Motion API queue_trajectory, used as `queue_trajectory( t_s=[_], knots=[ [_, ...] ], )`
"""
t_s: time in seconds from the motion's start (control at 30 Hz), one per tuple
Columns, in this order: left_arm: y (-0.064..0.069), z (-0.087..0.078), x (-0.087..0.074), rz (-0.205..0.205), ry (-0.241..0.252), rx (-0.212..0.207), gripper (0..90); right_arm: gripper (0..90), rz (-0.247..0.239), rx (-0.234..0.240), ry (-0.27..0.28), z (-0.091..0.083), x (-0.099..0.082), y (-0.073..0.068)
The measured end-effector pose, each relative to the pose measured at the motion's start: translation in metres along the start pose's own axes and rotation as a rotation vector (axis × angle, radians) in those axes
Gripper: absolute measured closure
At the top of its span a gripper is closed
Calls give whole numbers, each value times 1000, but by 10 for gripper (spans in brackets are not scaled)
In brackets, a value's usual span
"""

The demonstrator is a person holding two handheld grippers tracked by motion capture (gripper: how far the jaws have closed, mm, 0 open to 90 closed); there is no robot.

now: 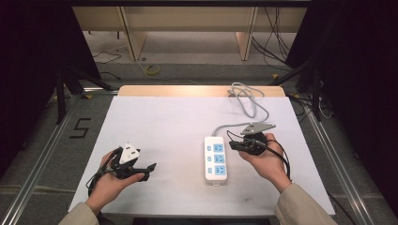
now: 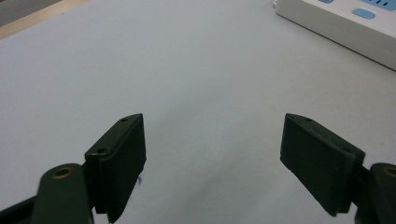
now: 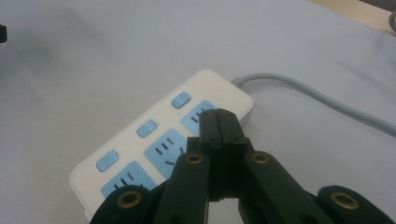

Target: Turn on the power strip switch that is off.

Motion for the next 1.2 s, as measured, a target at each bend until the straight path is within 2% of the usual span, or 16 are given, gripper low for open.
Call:
queue_trajectory(
  t_s=[1.2],
  knots=[
    [0, 0, 0, 2, 2, 0, 225, 900, -5, 38, -25, 17, 14, -7]
  ],
)
Point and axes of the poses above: each handheld gripper's, and its own axes: z roughly forward along the jaws, x roughly out of its top, y roughly to its right, the point moved 10 cm from there along z, roughly forward along the jaws, and after that the axes turned 11 degrees about -z, right-handed, at the moved point
